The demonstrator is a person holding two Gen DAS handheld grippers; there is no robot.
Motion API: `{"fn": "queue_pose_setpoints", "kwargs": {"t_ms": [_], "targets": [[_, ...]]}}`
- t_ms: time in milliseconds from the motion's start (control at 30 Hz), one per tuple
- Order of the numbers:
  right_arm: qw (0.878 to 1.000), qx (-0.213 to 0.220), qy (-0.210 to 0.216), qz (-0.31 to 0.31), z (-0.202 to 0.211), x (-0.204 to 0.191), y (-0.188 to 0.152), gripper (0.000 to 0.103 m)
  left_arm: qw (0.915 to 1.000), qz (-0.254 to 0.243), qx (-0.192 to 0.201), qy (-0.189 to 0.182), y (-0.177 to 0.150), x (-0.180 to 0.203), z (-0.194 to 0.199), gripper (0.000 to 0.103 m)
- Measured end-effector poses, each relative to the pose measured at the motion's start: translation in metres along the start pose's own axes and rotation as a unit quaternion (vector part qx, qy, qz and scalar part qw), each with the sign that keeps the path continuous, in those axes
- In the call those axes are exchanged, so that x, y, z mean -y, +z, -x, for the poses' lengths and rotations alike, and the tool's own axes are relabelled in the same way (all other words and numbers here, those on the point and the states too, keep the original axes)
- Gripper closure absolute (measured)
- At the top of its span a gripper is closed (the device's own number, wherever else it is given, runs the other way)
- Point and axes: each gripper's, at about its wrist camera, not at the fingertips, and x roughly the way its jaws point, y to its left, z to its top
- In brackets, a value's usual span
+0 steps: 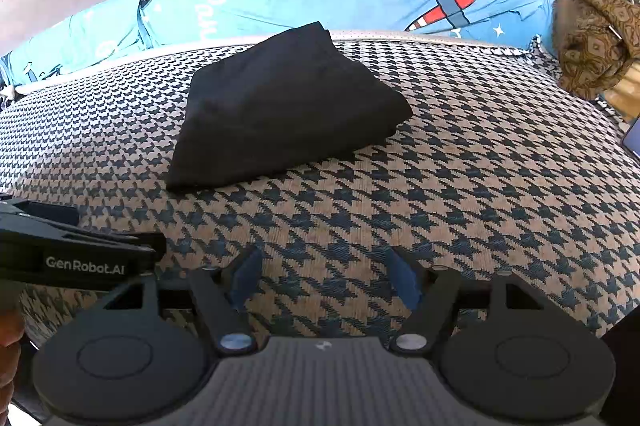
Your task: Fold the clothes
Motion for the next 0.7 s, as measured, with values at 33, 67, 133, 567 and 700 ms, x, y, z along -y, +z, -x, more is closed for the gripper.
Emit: {"fn": "queue_pose_setpoints", "kwargs": {"t_ms": [33, 67, 133, 567, 700], "targets": [[1.0, 0.001, -0.001, 0.001, 0.0003, -0.0006, -0.0005, 0.033, 1.0, -0.001, 0.001, 0.001, -0.0004, 0.0001, 0.0001, 0.0], [1.0, 0.002, -0.001, 0.003, 0.0006, -0.0012, -0.0011, 0.033, 1.0, -0.002, 0.002, 0.001, -0.0008, 0.0002, 0.0003, 0.0], [1.0, 0.003, -0.001, 0.006, 0.0008, -0.0016, -0.0017, 0.032, 1.0, -0.003, 0.003, 0.001, -0.0014, 0.0004, 0.0006, 0.0], [1.0, 0.004, 0.001, 0.016, 0.0011, -0.0027, -0.0033, 0.031, 1.0, -0.005, 0.003, 0.003, -0.0025, -0.0003, 0.0022, 0.0], [1.0, 0.004, 0.002, 0.015, 0.0008, -0.0022, -0.0027, 0.031, 1.0, -0.004, 0.002, 0.003, -0.0026, -0.0004, 0.002, 0.0]]}}
